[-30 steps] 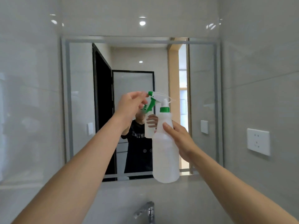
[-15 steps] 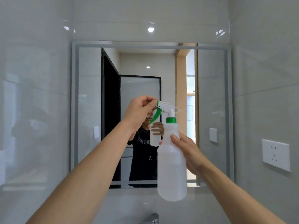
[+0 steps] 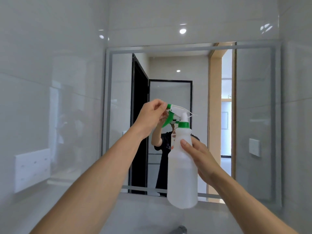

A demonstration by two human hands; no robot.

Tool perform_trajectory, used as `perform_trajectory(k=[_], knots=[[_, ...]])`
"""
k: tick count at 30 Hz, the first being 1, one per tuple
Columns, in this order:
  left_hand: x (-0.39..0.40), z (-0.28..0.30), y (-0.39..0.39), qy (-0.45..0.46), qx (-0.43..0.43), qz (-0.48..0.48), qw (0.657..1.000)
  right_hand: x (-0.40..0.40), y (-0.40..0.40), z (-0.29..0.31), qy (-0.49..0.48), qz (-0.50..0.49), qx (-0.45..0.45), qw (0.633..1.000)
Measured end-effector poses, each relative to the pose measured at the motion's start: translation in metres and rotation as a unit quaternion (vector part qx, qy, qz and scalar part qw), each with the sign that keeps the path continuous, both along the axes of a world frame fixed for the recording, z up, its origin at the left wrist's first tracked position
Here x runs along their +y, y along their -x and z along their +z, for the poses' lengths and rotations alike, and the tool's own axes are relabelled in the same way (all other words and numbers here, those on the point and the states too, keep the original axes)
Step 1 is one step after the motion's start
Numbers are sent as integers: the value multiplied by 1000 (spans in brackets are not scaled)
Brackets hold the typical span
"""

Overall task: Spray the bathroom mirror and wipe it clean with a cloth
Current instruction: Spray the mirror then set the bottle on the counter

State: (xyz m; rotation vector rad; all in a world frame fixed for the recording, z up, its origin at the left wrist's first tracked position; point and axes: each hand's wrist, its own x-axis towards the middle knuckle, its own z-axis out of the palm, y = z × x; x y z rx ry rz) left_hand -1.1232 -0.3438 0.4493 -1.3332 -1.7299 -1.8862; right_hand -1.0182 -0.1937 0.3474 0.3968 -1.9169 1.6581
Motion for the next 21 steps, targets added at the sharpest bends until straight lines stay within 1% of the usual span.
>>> perform_trajectory(k=[4,6,8,11,14,17,19,21], knots=[[-9,1,0,39,29,14,999,-3,3,-2,-2,14,-8,1000],[-9,0,0,58,25,22,998,-4,3,-3,3,20,-9,1000],[-9,0,-1,57,11,22,998,-5,2,-3,7,29,-8,1000],[-10,1,-6,45,17,27,999,-7,1,-1,-3,36,-9,999],[-13,2,-11,51,27,17,998,-7,-2,-2,-9,41,-11,999],[-15,3,-15,58,11,14,998,-8,-5,-3,-6,33,-11,999],[-16,0,-18,59,-17,62,996,-9,-5,-1,-3,8,-7,1000],[-18,-8,-22,61,-40,161,984,-12,-3,2,-4,-29,3,1000]])
